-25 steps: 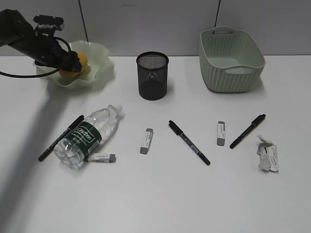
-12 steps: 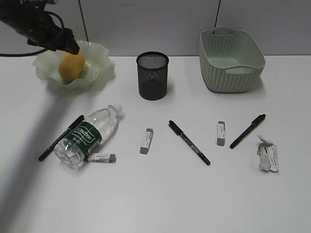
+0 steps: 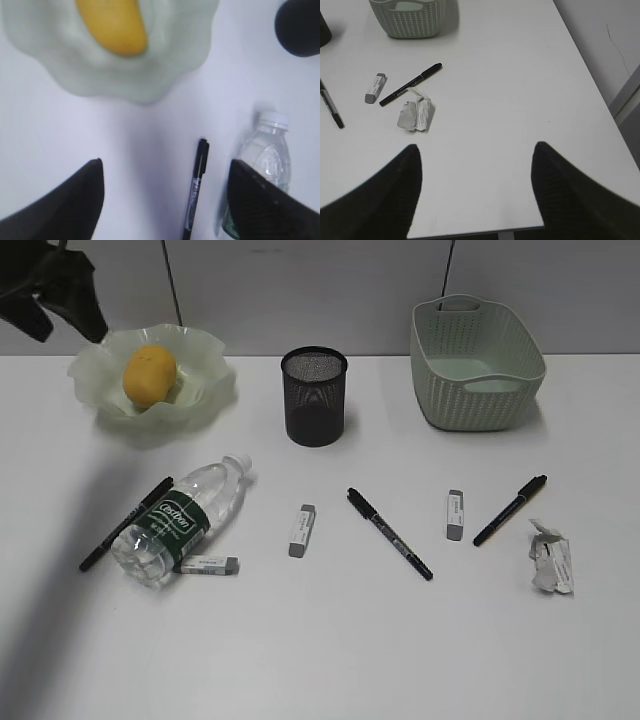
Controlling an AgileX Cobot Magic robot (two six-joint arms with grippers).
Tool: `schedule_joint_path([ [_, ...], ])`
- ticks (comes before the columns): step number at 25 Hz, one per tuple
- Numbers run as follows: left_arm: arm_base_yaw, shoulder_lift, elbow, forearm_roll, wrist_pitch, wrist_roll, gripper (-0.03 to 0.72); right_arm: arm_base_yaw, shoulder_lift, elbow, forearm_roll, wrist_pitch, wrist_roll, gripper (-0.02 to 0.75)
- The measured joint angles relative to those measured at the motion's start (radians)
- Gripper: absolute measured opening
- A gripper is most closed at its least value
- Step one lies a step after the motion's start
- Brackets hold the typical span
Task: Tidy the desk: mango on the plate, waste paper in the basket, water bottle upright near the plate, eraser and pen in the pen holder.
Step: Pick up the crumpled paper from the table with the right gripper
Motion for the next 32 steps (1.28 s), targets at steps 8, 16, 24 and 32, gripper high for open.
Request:
schedule_joint_path([
  [8, 0.000, -0.184, 0.179, 0.051, 0.005, -0.094, 0.571, 0.000, 0.000, 0.000, 0.000, 0.000, 0.000, 0.543],
  [16, 0.000, -0.534, 0.628, 0.055, -0.064, -0.096, 0.542, 0.000, 0.000, 0.000, 0.000, 0.000, 0.000, 0.543],
  [24, 0.000, -1.033, 0.988, 0.034, -0.298, -0.096, 0.538, 0.000, 0.000, 0.000, 0.000, 0.000, 0.000, 0.543],
  [32, 0.000, -1.496, 1.178, 0.020, -0.296, -0.096, 0.534, 0.000, 0.000, 0.000, 0.000, 0.000, 0.000, 0.543],
])
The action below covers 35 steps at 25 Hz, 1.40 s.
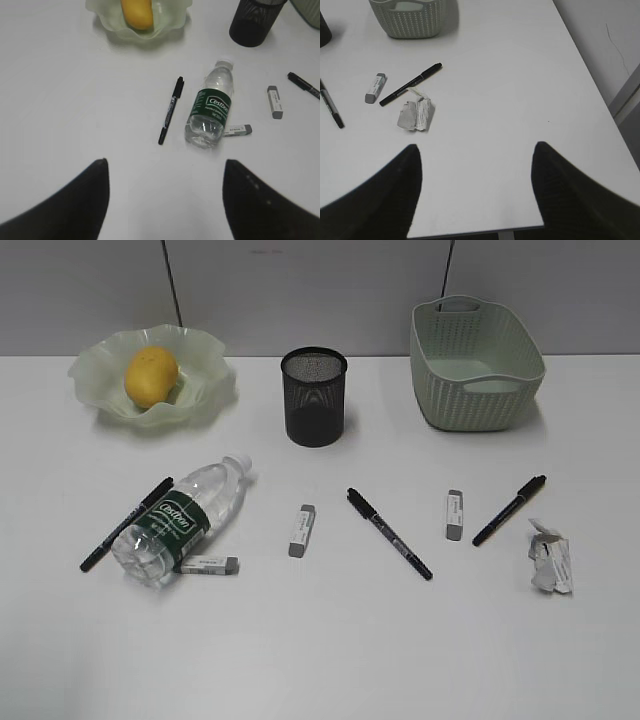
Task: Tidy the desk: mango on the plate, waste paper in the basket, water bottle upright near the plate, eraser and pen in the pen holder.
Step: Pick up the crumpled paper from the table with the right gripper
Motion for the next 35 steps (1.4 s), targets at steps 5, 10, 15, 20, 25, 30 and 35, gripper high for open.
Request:
schedule_joint_path([
  [5, 0.000, -0.165, 0.057, 0.021, 0.058, 0.000, 0.533, 0.000, 0.000, 0.000, 0.000, 0.001, 0.000, 0.543],
  [10, 0.000, -0.211, 0.099, 0.038, 0.098, 0.000, 0.533, 0.000, 0.000, 0.000, 0.000, 0.001, 0.000, 0.543],
  [15, 0.000, -0.211, 0.116, 0.038, 0.149, 0.000, 0.529, 0.000, 0.000, 0.000, 0.000, 0.000, 0.000, 0.543],
  [20, 0.000, -0.211, 0.122, 0.038, 0.158, 0.000, 0.522, 0.000, 0.000, 0.000, 0.000, 0.000, 0.000, 0.543],
  [25, 0.000, -0.212, 0.124, 0.038, 0.158, 0.000, 0.510, 0.000, 0.049, -0.004, 0.000, -0.007, 0.000, 0.531],
  [30, 0.000, -0.246, 0.125, 0.037, 0.156, 0.000, 0.499, -0.001, 0.247, -0.022, 0.000, -0.129, 0.000, 0.514],
  [35, 0.000, -0.310, 0.125, 0.036, 0.156, 0.000, 0.498, 0.000, 0.508, -0.024, 0.000, -0.293, 0.020, 0.511],
])
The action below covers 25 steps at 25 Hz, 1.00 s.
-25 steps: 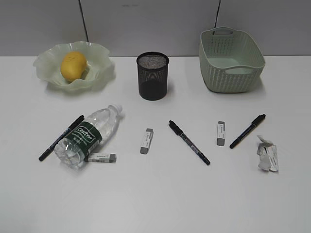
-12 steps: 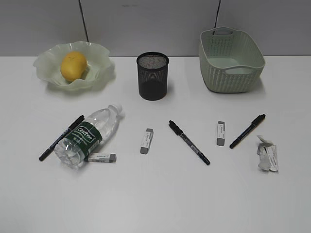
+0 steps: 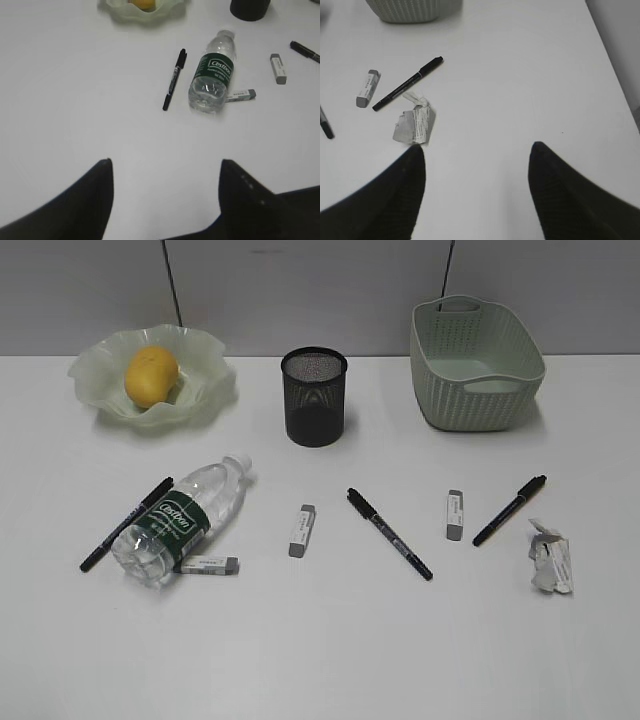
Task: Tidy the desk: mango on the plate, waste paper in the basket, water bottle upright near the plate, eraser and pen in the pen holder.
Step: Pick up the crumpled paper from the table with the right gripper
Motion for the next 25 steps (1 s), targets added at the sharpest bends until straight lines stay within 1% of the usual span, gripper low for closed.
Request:
schedule_joint_path([
  [6, 0.000, -0.050, 0.000, 0.000, 0.000, 0.000, 0.498, 0.000, 0.305, -0.025, 0.041, -0.047, 0.004, 0.511],
  [10, 0.000, -0.075, 0.001, 0.000, 0.001, 0.000, 0.498, 0.000, 0.463, -0.046, 0.104, -0.081, 0.009, 0.511],
  [14, 0.000, -0.091, 0.001, 0.000, 0.001, 0.000, 0.498, 0.000, 0.623, -0.112, 0.165, -0.080, -0.020, 0.511],
  [20, 0.000, -0.099, 0.001, 0.000, 0.001, 0.000, 0.498, 0.001, 0.870, -0.206, 0.219, -0.080, -0.035, 0.511],
  [22, 0.000, -0.099, 0.001, 0.000, 0.001, 0.000, 0.498, 0.002, 0.938, -0.233, 0.241, -0.080, -0.059, 0.528],
  [25, 0.000, -0.099, 0.001, 0.000, 0.000, 0.000, 0.498, 0.002, 1.026, -0.268, 0.283, -0.081, -0.094, 0.588],
])
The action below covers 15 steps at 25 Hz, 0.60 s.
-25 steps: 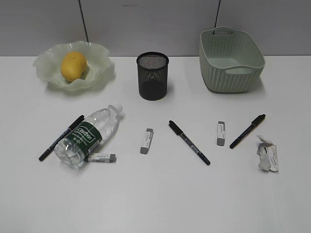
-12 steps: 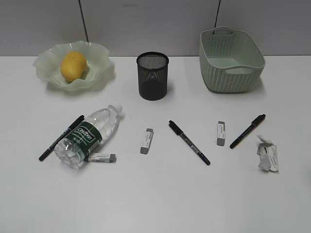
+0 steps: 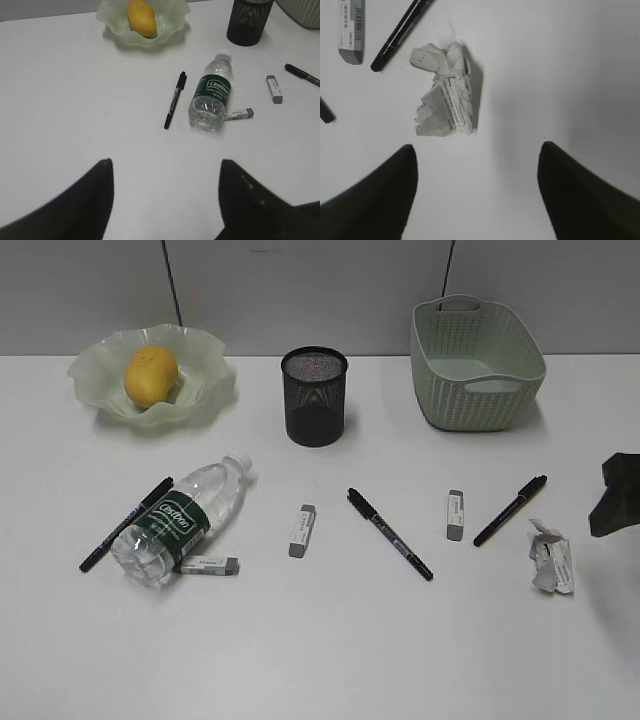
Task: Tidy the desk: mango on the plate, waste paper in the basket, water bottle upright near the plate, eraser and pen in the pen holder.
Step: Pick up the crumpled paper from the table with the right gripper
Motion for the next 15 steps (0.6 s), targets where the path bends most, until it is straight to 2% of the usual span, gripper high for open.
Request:
schedule_joint_path([
  [3, 0.000, 0.000, 0.000, 0.000, 0.000, 0.000, 0.498, 0.019, 0.074, -0.029, 0.020, 0.000, -0.026, 0.618],
  [9, 0.000, 0.000, 0.000, 0.000, 0.000, 0.000, 0.498, 0.126, 0.205, -0.095, -0.014, -0.029, 0.014, 0.626],
  [15, 0.000, 0.000, 0.000, 0.000, 0.000, 0.000, 0.498, 0.138, 0.304, -0.159, -0.076, -0.044, 0.106, 0.627],
])
